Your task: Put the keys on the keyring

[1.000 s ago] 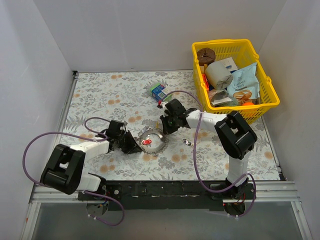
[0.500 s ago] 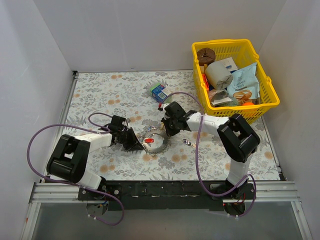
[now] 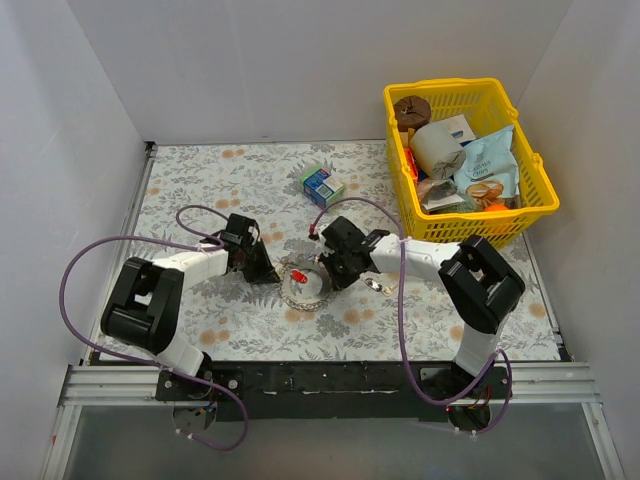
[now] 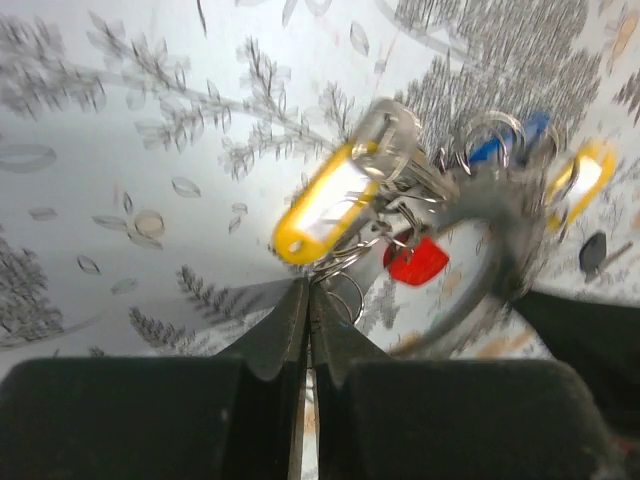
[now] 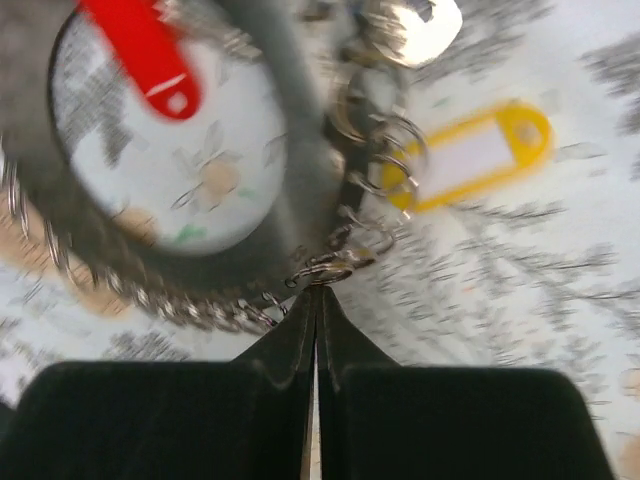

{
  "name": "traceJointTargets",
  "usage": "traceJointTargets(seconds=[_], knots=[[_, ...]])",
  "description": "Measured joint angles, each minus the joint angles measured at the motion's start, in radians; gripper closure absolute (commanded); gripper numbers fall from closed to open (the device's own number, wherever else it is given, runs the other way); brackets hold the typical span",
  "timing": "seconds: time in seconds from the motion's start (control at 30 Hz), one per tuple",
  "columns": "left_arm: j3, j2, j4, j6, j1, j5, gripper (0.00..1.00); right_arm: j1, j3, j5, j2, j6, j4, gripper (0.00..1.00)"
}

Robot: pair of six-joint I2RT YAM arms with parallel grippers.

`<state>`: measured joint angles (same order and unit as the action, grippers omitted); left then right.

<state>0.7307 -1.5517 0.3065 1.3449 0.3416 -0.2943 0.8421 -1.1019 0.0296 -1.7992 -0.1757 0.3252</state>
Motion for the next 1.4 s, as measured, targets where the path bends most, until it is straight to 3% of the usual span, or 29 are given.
traceJointTargets(seconds=[0.17,0.4,0.83,1.1,1.4], knots=[[0.05,-0.041,-0.048,-0.017,0.0,0.079,1.0,0.074,0.012,0.131,0.009,-0.012,0.036,0.99],[0.113,-0.109,-0.084,-0.035,0.008,0.077,1.0,0.136,0.008,0.249,-0.013,-0.033,0.032,0.99],[0.192,-0.146,-0.042,-0.109,0.008,0.125,0.97,0.145,-0.068,0.294,-0.048,-0.034,0.039,0.91],[0.155,0.024,-0.004,-0.103,0.008,0.181,0.97,0.077,-0.069,0.401,0.02,-0.032,-0.007,0.9],[-0.015,0.189,0.031,-0.03,-0.013,0.217,0.99,-0.152,-0.056,0.414,0.056,-0.035,-0.05,0.9]])
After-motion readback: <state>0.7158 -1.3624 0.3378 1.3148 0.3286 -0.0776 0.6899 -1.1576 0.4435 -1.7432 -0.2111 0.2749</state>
